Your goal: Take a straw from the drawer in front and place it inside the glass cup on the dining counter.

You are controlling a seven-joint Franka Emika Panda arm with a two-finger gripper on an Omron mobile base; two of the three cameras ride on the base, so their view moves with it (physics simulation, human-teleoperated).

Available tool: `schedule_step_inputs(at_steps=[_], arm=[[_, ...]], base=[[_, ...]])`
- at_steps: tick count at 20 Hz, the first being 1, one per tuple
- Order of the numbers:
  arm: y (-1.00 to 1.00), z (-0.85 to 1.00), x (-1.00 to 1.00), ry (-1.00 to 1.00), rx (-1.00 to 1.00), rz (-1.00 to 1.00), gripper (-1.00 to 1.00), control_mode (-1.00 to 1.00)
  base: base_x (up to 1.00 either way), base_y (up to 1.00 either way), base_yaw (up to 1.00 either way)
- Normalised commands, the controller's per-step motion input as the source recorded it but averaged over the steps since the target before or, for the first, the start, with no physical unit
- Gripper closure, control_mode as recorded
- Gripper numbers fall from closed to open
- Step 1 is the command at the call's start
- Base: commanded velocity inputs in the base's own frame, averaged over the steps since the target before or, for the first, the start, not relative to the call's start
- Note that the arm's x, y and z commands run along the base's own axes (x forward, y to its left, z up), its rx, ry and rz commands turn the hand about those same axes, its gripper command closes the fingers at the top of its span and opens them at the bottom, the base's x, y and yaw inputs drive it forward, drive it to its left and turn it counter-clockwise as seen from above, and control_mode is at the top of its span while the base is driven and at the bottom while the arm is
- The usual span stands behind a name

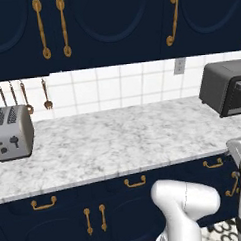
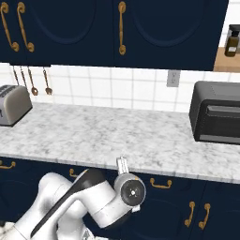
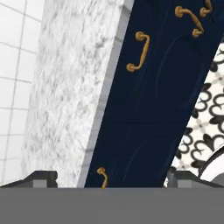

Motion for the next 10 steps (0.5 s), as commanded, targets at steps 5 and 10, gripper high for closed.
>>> schedule_step_inputs(at_steps=[5, 10], arm=[[-0.72, -0.6, 0.04, 0.0, 0.13, -0.14, -1.0, -1.0], [-0.3, -0.55, 0.26, 0.02, 0.0, 0.0, -1.0, -1.0]], base=[[0.0, 0.0, 0.0], [0.0, 0.0, 0.0]])
